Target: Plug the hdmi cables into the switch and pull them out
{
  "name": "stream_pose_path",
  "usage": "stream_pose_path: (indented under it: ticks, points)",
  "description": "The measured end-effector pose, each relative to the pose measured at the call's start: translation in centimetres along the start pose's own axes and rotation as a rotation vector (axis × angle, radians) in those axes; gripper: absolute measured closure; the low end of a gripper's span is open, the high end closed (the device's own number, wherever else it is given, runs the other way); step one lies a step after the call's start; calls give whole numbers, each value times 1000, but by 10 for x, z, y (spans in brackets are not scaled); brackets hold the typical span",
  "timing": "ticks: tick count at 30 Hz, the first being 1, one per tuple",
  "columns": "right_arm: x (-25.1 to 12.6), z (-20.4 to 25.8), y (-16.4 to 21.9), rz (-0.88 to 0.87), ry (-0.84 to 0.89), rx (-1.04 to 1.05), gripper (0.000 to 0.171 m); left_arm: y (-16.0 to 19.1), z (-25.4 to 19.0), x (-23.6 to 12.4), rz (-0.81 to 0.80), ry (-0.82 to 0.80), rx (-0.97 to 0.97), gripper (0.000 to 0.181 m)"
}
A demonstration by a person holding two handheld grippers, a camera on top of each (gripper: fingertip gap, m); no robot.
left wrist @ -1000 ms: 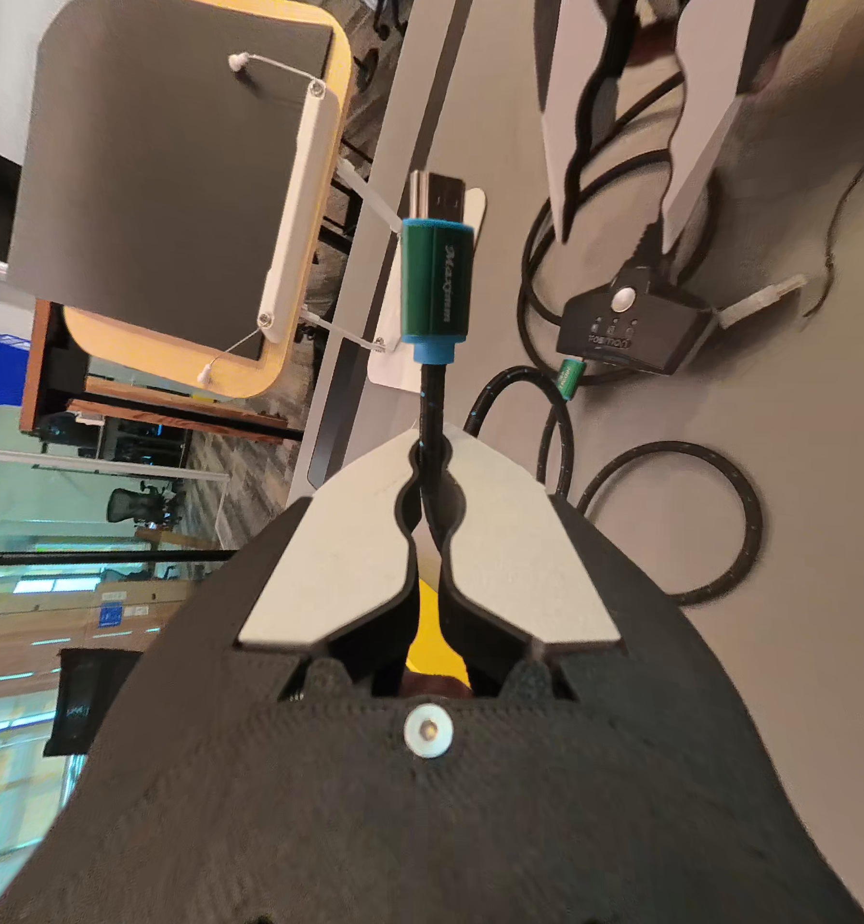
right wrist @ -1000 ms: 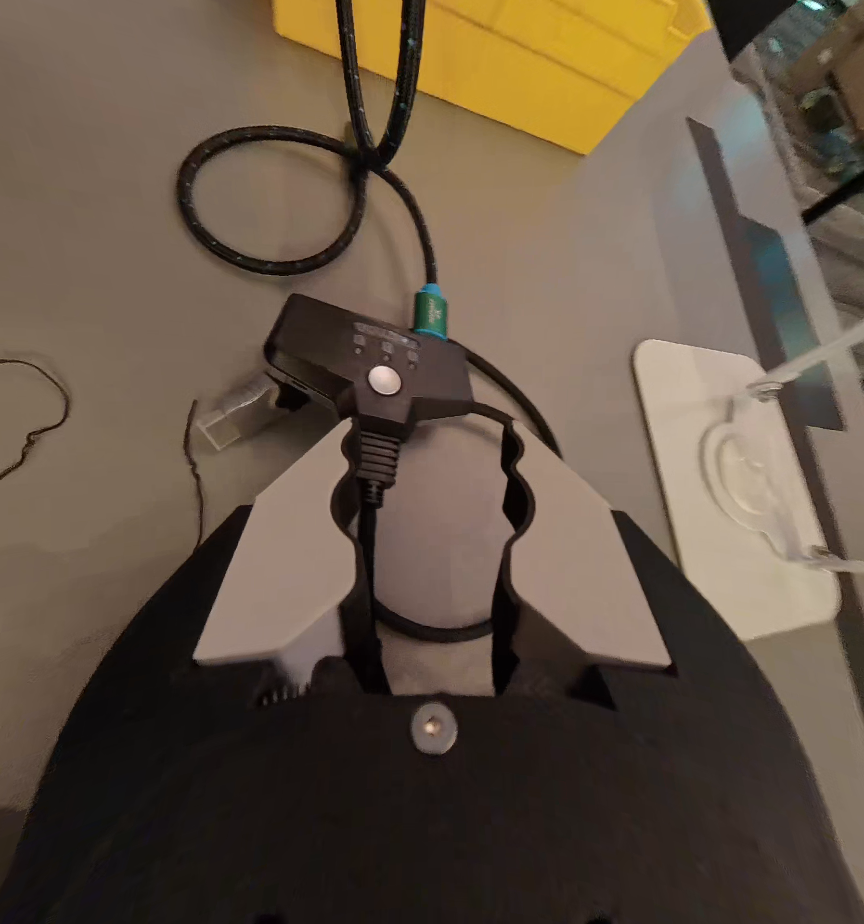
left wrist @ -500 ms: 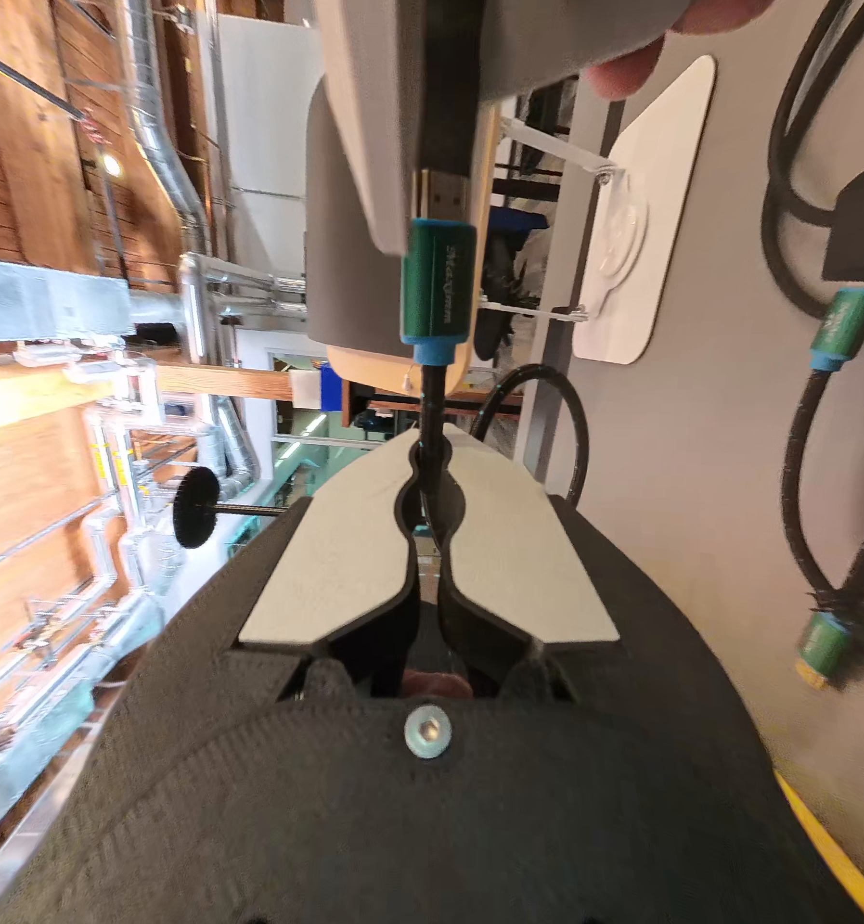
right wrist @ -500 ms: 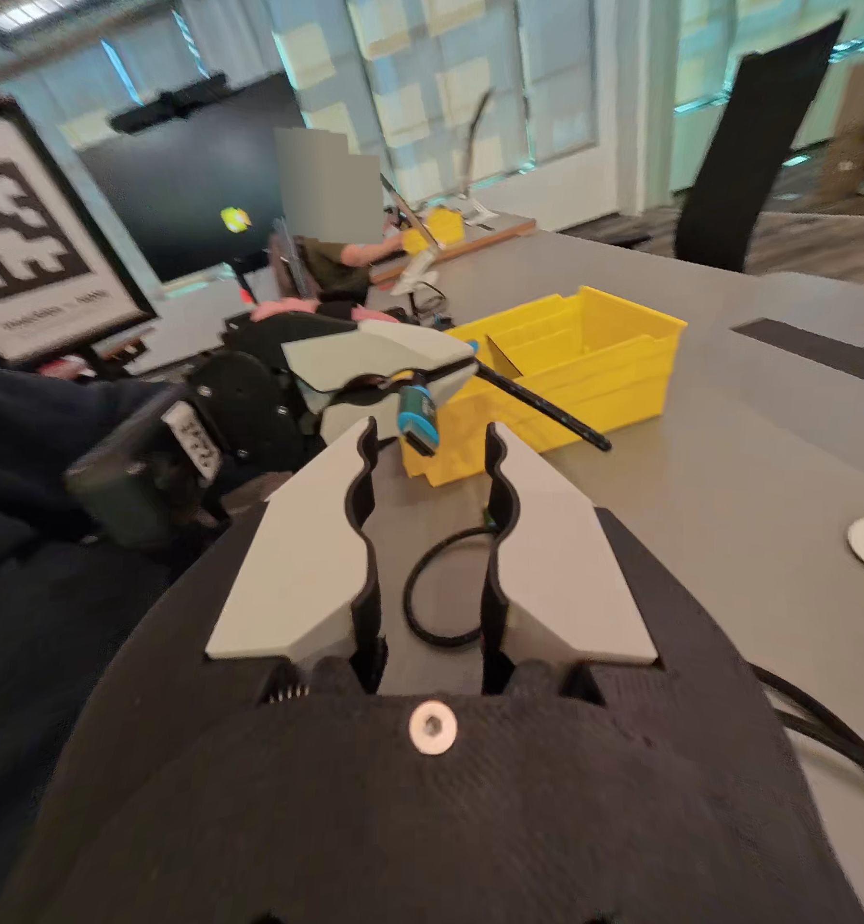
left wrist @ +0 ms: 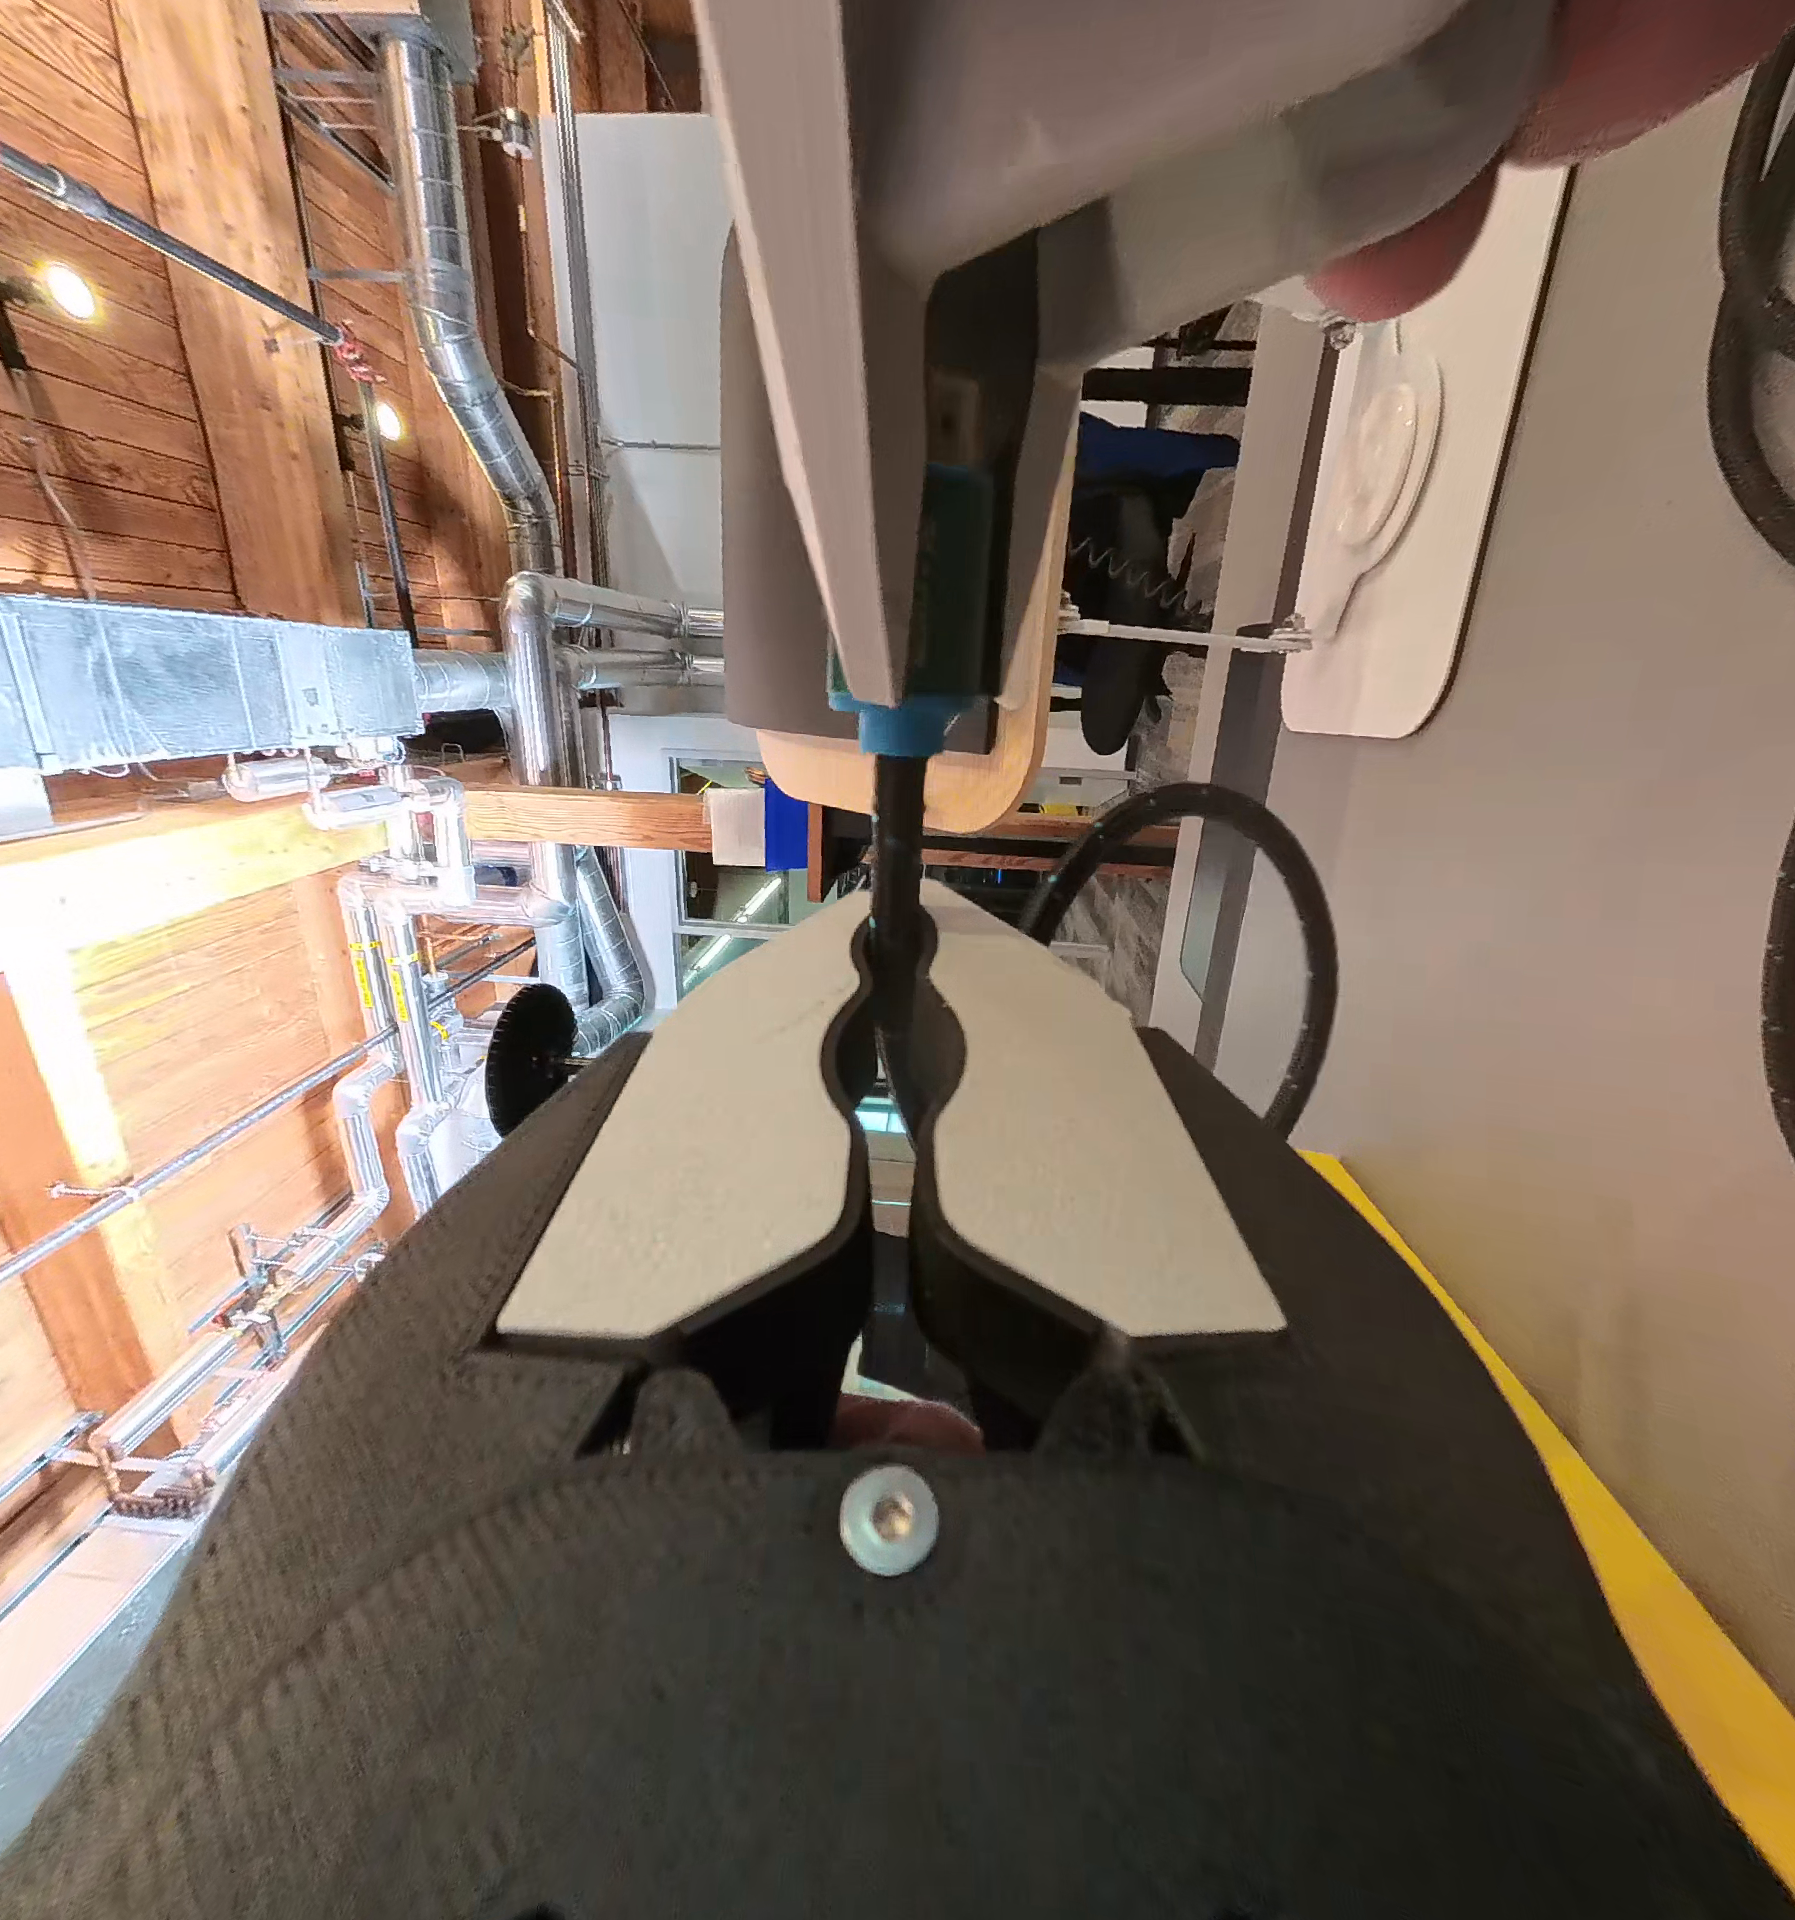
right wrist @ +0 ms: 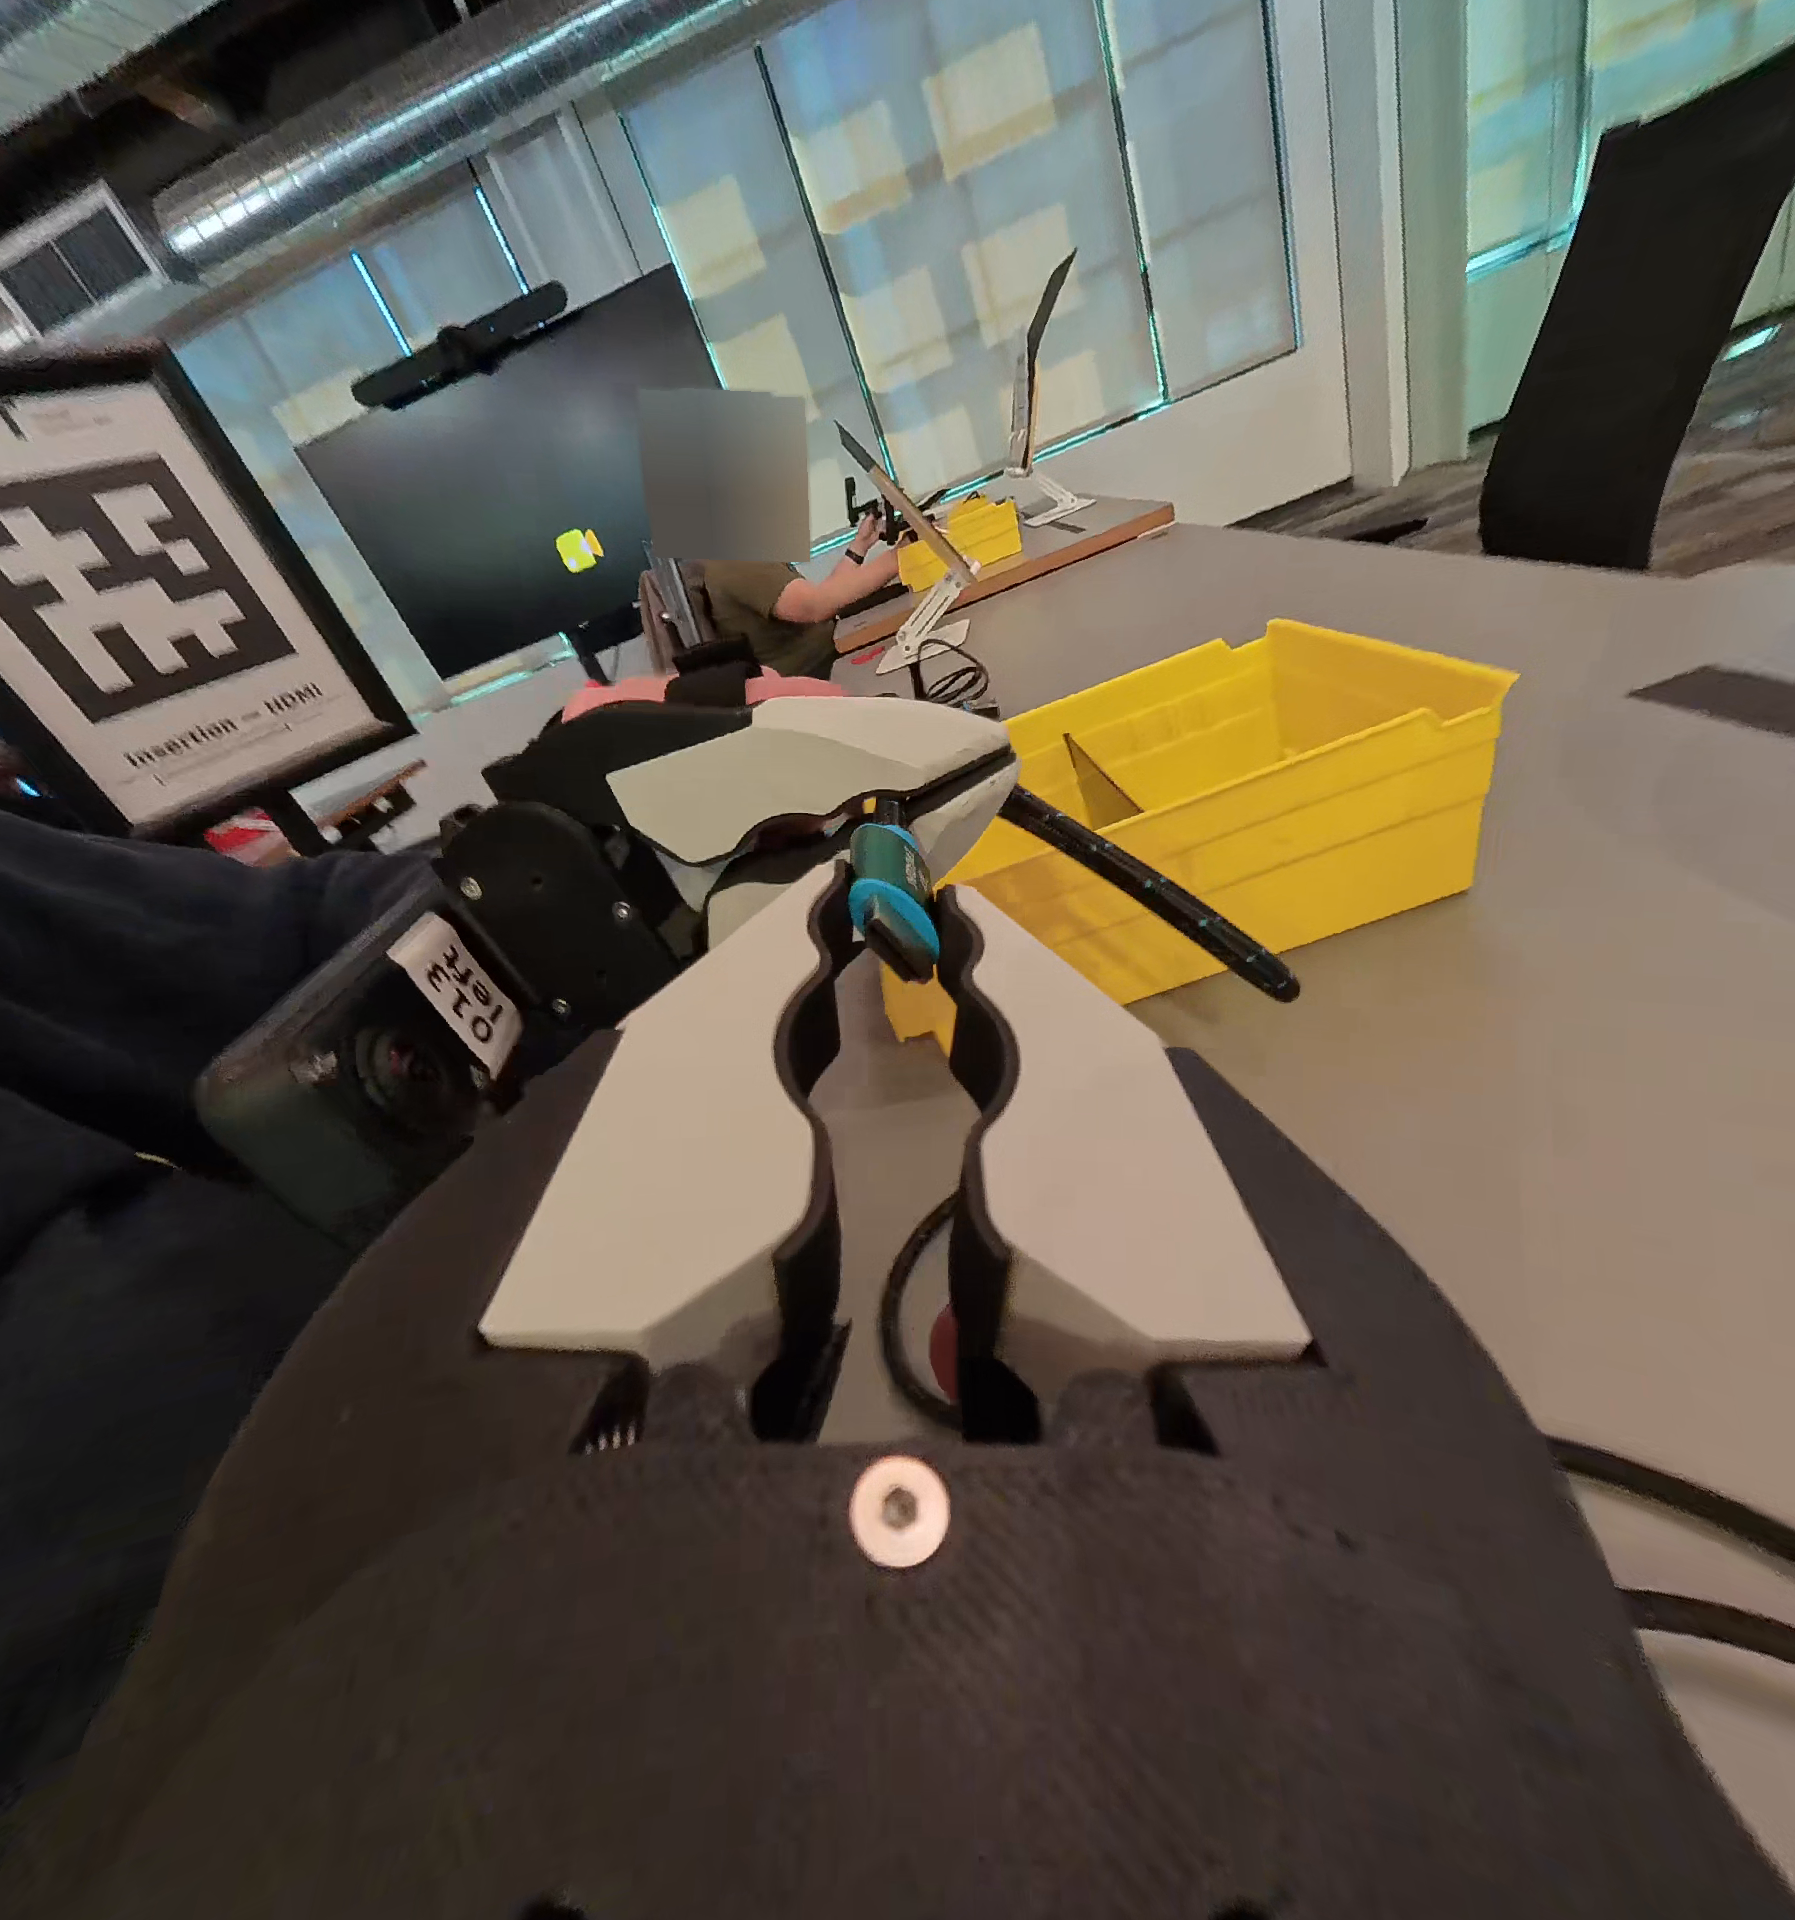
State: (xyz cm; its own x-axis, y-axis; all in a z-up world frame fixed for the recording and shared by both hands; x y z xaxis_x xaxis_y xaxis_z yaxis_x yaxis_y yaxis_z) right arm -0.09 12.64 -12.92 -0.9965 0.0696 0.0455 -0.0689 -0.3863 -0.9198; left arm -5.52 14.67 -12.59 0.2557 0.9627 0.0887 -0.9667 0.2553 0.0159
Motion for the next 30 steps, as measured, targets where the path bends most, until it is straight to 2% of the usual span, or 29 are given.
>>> stream_pose_path:
  ticks: [4, 10, 12, 15, 19, 22, 26, 30]
  points:
    - [-1, -2, 1, 36, 39, -151, 160, -1, -7, 1, -11, 107, -58, 181]
    - [-7, -1, 3, 57, 21, -241, 162, -5, -18, -4, -77, 367, -231, 156]
    - [-8, 0, 3, 55, 12, -255, 162, -9, -22, -8, -127, 409, -221, 172]
    - [-10, -7, 8, 89, 43, -280, 162, -8, -29, -11, -126, 481, -270, 164]
    - [-19, -13, 6, 89, 68, -322, 162, -7, -23, -16, -157, 599, -433, 148]
    - [-24, -7, 4, 90, 48, -424, 162, -12, -9, -25, -207, 768, -676, 133]
    - [-27, 15, 2, 89, -42, -581, 162, -25, 22, -31, -366, 879, -938, 136]
    - [-29, 44, 5, 84, -157, -755, 163, -44, 36, -37, -531, 1065, -1059, 136]
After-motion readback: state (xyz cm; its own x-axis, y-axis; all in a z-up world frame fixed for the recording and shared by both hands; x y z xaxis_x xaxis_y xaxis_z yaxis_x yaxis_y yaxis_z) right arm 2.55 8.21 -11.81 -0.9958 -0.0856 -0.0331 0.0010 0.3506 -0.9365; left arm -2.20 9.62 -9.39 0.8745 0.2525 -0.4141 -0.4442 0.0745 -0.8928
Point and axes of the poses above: each gripper's, where its closed fingertips meet, x out along the fingers, y out of its underside, z = x × y across the jaws, the point moved 2 cm from there along -x, back along the fingers, and after that the axes turned 2 degrees about x, right-handed, at the moved point
